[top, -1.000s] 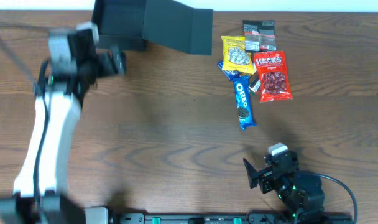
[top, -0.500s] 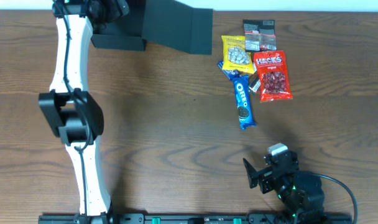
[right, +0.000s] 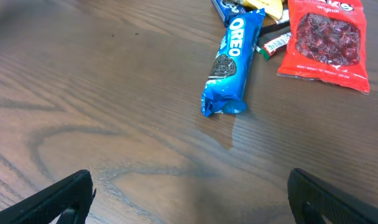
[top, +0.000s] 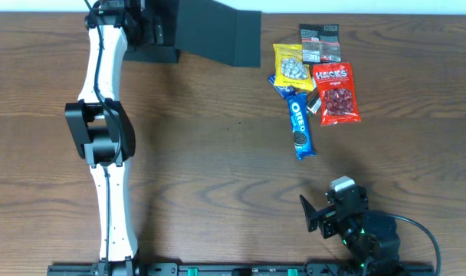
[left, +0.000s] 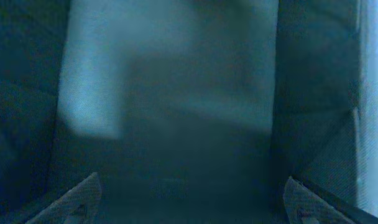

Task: Pack container
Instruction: 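Reach the left gripper forward to the black box's far edge, then grip the box wall with the left gripper and drag it toward the robot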

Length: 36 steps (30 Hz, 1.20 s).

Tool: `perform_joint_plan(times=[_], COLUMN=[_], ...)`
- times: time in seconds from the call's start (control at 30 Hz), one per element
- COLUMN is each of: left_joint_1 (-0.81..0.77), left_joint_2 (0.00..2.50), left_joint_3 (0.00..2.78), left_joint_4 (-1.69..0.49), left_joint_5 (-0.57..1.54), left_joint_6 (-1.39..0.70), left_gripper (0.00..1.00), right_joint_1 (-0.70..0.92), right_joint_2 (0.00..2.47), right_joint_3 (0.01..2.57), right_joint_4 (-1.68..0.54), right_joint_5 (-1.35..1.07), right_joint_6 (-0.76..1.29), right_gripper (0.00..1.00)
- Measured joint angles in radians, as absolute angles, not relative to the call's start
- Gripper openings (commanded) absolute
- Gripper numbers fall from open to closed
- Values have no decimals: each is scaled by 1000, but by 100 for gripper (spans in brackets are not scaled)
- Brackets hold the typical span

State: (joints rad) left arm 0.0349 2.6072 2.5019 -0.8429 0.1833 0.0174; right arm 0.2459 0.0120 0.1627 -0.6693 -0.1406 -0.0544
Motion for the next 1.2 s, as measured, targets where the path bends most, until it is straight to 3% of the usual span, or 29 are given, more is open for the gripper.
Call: perform_joint_plan(times=[0.6, 1.2], left_joint_1=[33, 33], left_joint_2=[2607, 2607], left_joint_3=[2510, 2510], left_joint_4=[-1213, -1579], left_joint_5=[44, 115], left_joint_6=[160, 154], left_gripper=[97, 95], right_joint_1=[246, 246], right_joint_2=[12, 12], right_joint_3=[163, 163], right_joint_4=[-669, -669], right_joint_5=[-141, -141], right_joint_6=[-54, -54], right_gripper=[99, 99])
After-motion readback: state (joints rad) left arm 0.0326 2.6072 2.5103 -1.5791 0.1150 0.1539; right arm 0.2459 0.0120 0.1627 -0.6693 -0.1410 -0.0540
